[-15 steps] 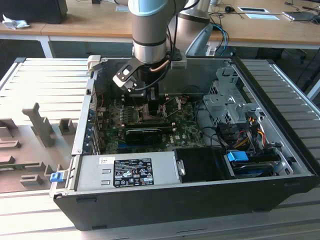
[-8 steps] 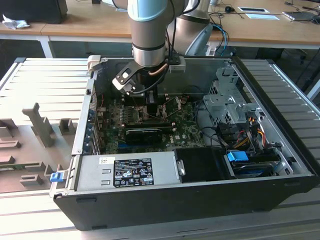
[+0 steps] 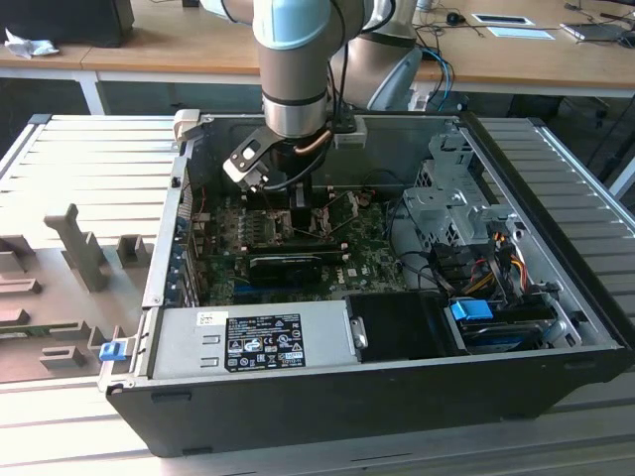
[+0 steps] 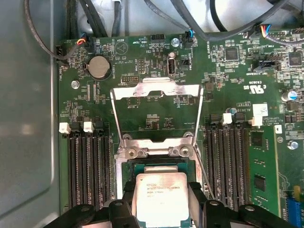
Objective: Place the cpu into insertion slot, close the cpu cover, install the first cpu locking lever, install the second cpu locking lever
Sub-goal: 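Place the cpu into insertion slot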
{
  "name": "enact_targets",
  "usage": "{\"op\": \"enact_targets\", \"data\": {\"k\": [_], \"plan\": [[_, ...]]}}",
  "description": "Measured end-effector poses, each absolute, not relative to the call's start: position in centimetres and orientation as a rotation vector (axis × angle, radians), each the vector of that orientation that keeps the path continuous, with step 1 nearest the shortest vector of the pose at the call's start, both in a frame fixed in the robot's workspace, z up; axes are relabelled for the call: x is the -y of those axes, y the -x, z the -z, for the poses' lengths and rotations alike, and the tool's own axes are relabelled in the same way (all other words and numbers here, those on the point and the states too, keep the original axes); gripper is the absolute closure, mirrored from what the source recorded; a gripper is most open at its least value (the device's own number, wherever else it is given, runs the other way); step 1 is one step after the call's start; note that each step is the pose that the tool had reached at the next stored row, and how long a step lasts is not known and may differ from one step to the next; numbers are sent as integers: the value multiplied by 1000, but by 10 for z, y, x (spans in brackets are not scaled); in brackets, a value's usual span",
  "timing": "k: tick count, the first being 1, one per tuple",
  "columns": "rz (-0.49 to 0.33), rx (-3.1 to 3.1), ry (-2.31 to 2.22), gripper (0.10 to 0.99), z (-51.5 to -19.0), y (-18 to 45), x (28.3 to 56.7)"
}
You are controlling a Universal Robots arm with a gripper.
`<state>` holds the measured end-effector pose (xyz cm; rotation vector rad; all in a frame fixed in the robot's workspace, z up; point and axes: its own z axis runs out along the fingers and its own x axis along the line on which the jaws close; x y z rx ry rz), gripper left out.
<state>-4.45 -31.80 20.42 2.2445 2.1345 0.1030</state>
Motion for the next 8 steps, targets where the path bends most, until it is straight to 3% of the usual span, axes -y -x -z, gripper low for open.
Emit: {"op": "enact_targets", "data": {"k": [5, 8], "plan": [[-103, -2134, -2244, 561, -204, 45, 318], [-103, -2134, -2244, 486, -204, 44, 318]]}}
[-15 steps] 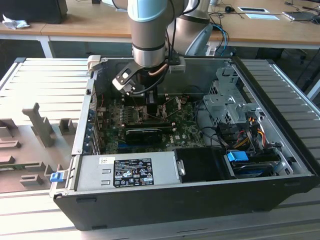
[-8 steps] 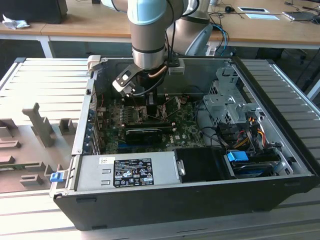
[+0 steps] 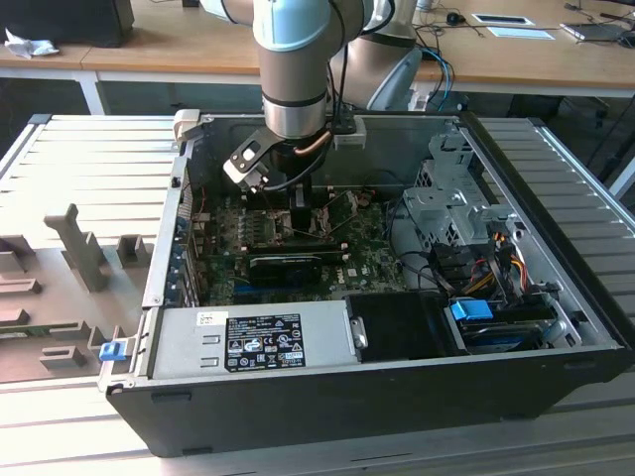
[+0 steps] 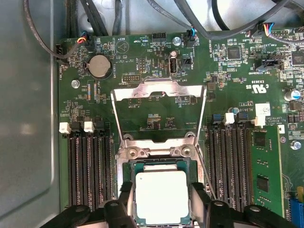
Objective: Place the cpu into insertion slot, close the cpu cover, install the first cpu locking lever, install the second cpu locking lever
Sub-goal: 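Place the cpu into insertion slot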
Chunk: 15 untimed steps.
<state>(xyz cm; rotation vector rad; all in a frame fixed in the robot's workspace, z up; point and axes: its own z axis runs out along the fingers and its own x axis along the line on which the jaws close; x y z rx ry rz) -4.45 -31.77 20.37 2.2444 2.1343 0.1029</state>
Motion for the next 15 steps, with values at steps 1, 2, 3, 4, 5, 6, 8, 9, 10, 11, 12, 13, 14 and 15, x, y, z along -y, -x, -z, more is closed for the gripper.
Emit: {"op": "enact_targets", "data": {"k": [1, 2, 3, 4, 5, 6, 8, 9, 10, 11, 12, 13, 14, 15], "plan": [[-103, -2134, -2245, 486, -204, 45, 317], [-103, -2134, -2244, 486, -204, 44, 316], [-103, -2135, -2244, 486, -204, 44, 316], [-103, -2135, -2245, 486, -204, 44, 316], [-103, -2135, -2244, 486, -204, 44, 316], [-103, -2134, -2244, 486, -204, 44, 316], [-102, -2134, -2244, 486, -205, 44, 316], [-102, -2134, -2244, 486, -206, 44, 316], [-102, -2134, -2244, 486, -208, 44, 316], [-102, -2134, -2244, 486, -210, 44, 316], [-102, -2134, -2244, 486, -211, 44, 316], [-102, -2134, -2244, 486, -212, 44, 316], [-102, -2134, -2244, 486, -214, 44, 316], [-102, -2134, -2244, 486, -215, 44, 316]]}}
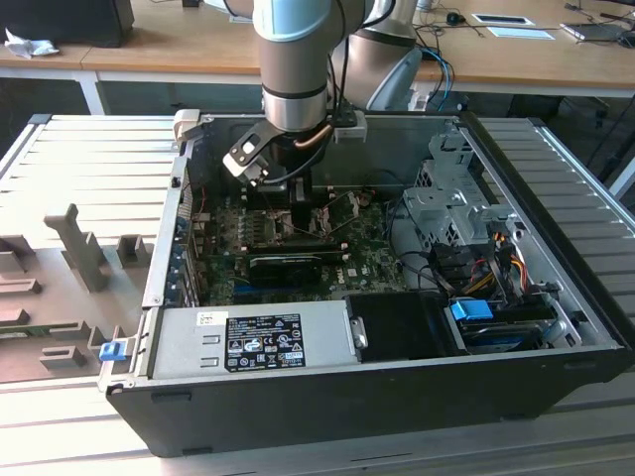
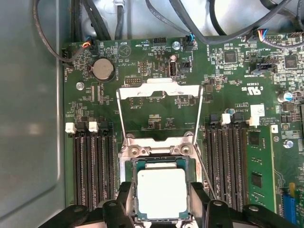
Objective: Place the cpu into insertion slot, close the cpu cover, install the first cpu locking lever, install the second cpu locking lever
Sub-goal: 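Place the cpu into insertion slot, then close the cpu cover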
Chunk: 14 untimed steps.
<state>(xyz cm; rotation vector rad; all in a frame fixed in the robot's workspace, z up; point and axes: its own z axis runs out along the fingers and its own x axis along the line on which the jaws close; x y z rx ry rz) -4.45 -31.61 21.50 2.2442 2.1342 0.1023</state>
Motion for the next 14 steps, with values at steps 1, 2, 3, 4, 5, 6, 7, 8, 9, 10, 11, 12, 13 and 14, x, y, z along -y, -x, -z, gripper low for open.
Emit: {"op": "enact_targets", "data": {"k": [1, 2, 3, 4, 5, 6, 7, 8, 9, 10, 11, 12, 13, 14], "plan": [[-102, -2134, -2244, 502, -216, 44, 316], [-102, -2134, -2244, 502, -217, 44, 316], [-102, -2134, -2244, 565, -217, 44, 316], [-102, -2134, -2244, 565, -218, 44, 316], [-102, -2134, -2244, 690, -218, 44, 316], [-102, -2134, -2244, 749, -218, 44, 316], [-102, -2134, -2244, 812, -220, 44, 316], [-102, -2134, -2244, 871, -220, 44, 316], [-102, -2134, -2244, 980, -221, 44, 316], [-102, -2134, -2244, 980, -222, 44, 316], [-102, -2134, -2244, 980, -223, 44, 316], [-102, -2134, -2244, 980, -225, 44, 316], [-102, -2134, -2245, 980, -228, 44, 316], [-101, -2134, -2245, 980, -229, 43, 316]]}}
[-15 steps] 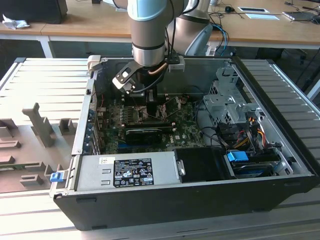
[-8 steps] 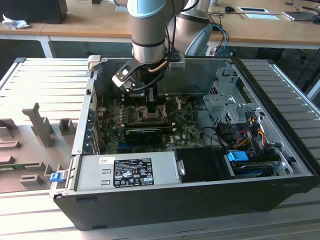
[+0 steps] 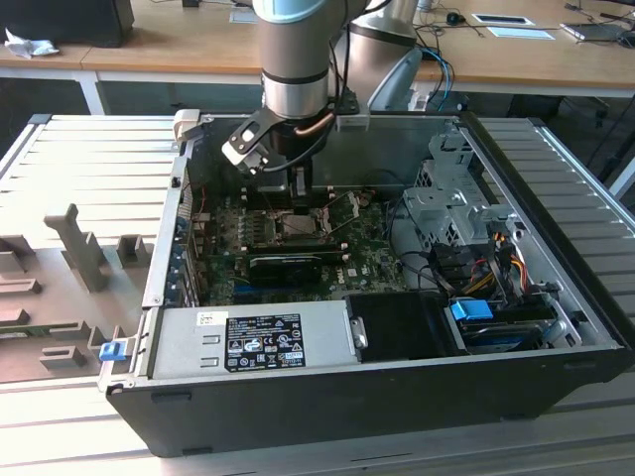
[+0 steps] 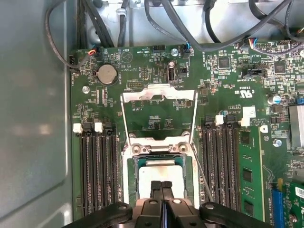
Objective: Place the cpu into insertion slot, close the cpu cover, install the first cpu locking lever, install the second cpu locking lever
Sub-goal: 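Close the cpu cover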
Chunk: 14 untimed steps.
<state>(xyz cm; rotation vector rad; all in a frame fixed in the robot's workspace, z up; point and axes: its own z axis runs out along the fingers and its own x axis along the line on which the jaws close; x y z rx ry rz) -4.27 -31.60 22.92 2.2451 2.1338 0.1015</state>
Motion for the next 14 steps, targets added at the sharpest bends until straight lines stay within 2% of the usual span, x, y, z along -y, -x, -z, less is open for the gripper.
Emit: {"op": "enact_targets", "data": {"k": [14], "plan": [[-101, -2135, -2247, 980, -240, 40, 317]]}}
